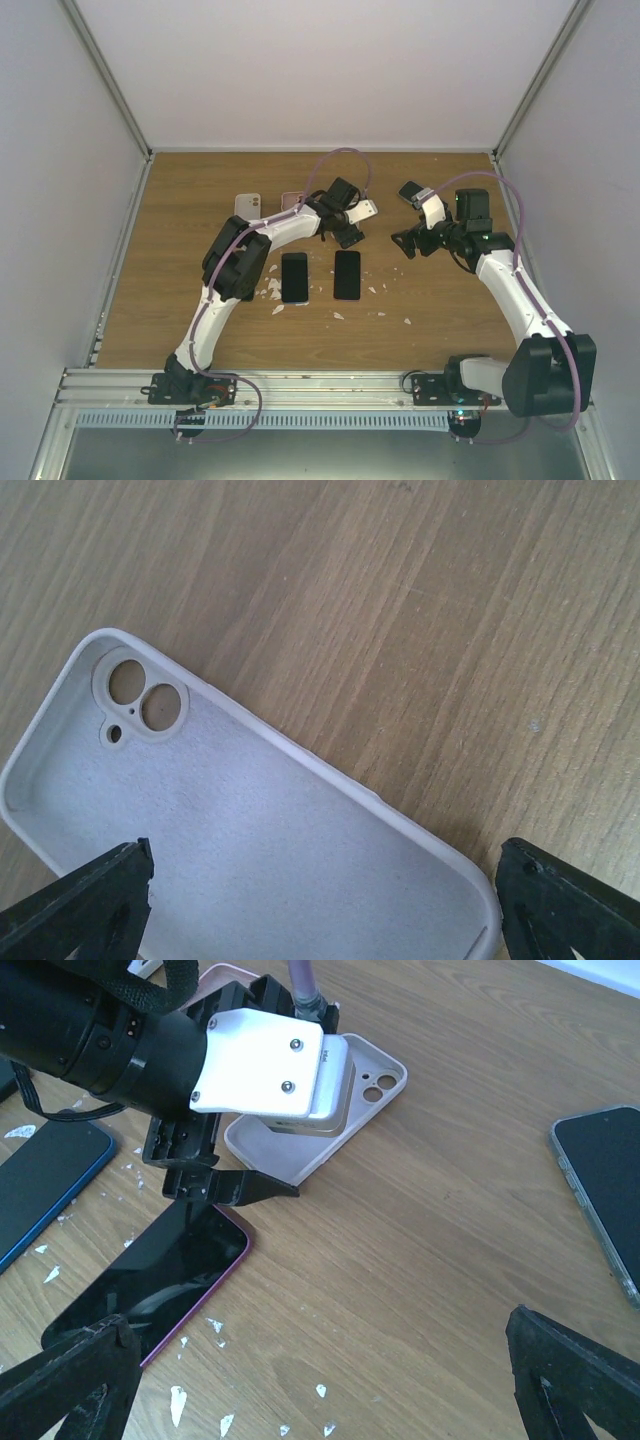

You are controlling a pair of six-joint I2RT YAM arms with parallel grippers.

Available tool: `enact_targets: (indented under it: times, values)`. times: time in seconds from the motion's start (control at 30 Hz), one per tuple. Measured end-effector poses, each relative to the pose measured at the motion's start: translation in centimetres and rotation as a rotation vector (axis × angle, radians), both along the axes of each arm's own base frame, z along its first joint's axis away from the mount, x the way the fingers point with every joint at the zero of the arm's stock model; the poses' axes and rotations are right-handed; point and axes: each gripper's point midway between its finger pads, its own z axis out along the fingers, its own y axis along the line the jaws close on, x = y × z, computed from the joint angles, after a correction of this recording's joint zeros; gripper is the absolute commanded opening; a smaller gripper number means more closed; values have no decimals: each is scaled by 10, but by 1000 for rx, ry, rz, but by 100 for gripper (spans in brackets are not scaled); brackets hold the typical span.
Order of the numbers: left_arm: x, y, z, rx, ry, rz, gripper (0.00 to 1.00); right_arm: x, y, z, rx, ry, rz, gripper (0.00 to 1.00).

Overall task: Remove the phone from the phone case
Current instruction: Place the phone case at the center of the board.

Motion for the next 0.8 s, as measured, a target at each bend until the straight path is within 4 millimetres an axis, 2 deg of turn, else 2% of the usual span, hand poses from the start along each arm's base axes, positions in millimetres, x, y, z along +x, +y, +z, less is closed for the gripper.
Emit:
enact_targets:
  times: [0.17, 0.37, 0.53, 0.63, 0.8]
  values:
    - [0, 0, -5, 6, 6, -1, 93, 0, 0, 0, 0, -1, 0, 100]
    - [-1, -3, -2, -15, 19, -19, 95, 0, 0, 0, 1, -1, 0, 100]
    - [-12, -8, 2, -27, 45, -91, 94, 0, 0, 0, 2, -1, 1, 100]
    - [-20, -9, 10, -26, 48, -143, 90, 0, 0, 0, 2, -1, 2, 100]
    - [-29, -8, 23, -22, 26, -214, 74, 0, 0, 0, 2, -1, 2, 100]
